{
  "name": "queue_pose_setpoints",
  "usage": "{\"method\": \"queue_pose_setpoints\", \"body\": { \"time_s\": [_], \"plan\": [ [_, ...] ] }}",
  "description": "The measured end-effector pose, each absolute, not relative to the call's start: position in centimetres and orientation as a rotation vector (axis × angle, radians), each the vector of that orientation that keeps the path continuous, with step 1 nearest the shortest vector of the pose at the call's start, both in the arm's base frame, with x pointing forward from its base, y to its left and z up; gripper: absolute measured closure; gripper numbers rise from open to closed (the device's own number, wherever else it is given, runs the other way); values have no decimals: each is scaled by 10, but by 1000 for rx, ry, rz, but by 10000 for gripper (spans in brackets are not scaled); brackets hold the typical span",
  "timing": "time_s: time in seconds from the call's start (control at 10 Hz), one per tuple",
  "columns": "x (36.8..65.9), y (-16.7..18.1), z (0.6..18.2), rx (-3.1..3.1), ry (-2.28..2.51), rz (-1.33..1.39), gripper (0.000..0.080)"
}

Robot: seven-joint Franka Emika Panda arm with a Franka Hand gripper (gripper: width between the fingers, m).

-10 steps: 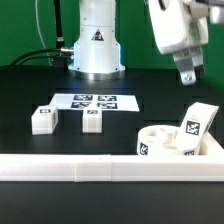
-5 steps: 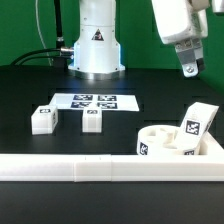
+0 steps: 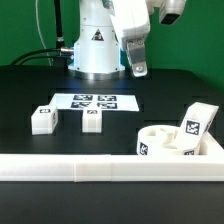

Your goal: Assemble stool

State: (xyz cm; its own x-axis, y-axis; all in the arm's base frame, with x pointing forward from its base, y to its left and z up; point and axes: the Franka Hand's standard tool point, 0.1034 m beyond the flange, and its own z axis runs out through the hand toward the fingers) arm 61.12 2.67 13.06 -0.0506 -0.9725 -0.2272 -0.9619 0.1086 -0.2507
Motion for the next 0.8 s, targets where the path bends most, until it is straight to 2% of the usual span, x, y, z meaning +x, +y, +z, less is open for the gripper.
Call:
{"method": "queue_pose_setpoints", "body": {
  "time_s": [0.4,0.8],
  "plan": [
    [609,30,128,-2077,1891,-67,150],
    [605,46,124,-2626,1298,-24,150]
  ]
}}
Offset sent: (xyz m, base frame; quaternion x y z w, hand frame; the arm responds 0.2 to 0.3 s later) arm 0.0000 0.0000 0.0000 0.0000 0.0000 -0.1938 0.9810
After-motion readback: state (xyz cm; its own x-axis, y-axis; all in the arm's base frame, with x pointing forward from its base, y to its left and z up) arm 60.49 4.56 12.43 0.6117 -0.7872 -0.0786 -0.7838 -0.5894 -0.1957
